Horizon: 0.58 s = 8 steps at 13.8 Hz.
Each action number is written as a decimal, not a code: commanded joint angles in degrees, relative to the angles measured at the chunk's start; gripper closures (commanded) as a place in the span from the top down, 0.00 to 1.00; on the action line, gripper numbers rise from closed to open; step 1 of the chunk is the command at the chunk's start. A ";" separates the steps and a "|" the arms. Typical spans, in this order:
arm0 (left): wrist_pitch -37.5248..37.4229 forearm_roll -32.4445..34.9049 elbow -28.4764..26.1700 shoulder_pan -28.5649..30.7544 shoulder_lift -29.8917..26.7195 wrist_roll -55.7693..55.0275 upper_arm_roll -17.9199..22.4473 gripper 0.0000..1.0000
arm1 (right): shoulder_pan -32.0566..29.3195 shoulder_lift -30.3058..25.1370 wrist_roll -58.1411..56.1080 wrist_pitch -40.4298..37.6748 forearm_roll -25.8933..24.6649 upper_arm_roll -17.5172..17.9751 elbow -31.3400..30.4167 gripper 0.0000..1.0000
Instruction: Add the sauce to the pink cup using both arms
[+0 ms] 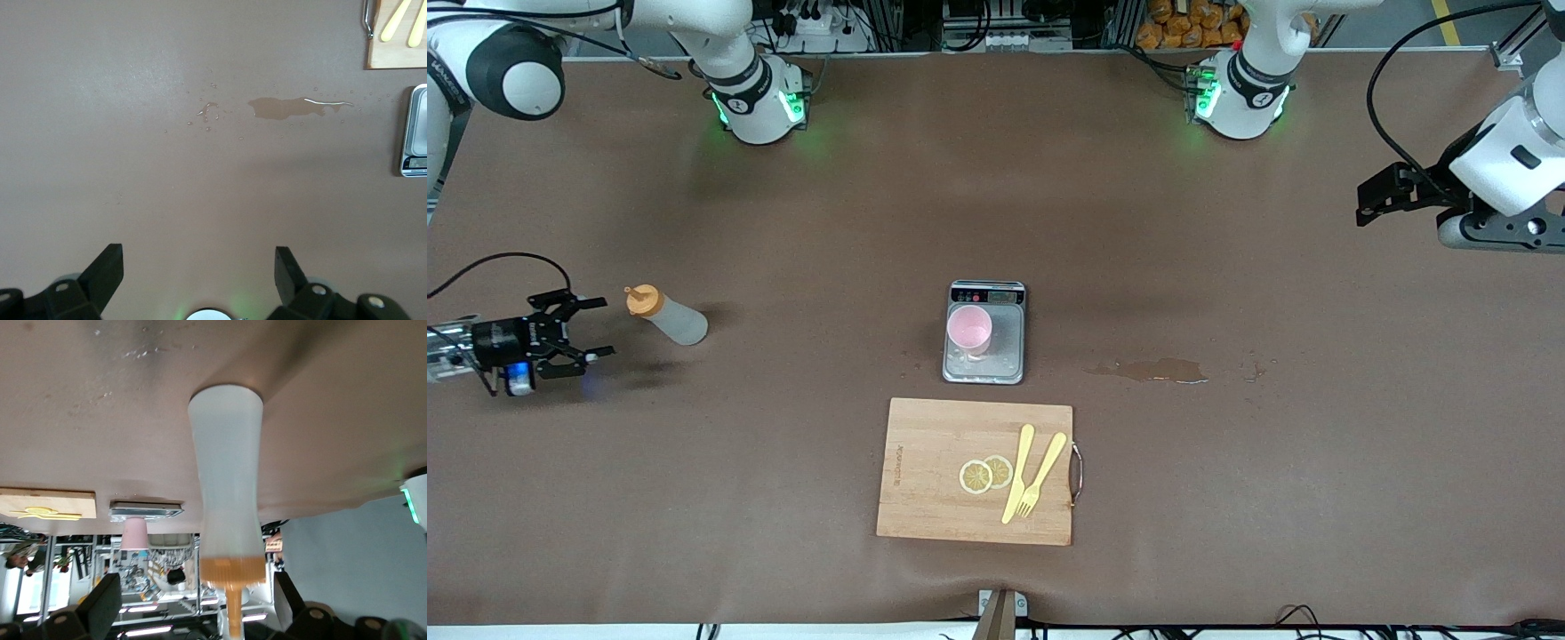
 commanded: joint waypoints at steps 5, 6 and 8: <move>-1.00 -0.24 0.42 0.22 -0.50 1.20 -0.13 1.00 | 6.05 -11.42 -0.35 -2.10 -12.48 0.53 3.31 1.00; -1.00 -0.24 0.42 0.22 -0.50 1.20 -0.13 1.00 | 6.75 -12.74 -0.35 -2.89 -12.75 0.53 3.40 1.00; -1.00 -0.24 0.42 0.22 -0.41 1.20 -0.13 1.00 | 8.59 -16.07 -0.35 -4.65 -13.54 0.45 3.31 1.00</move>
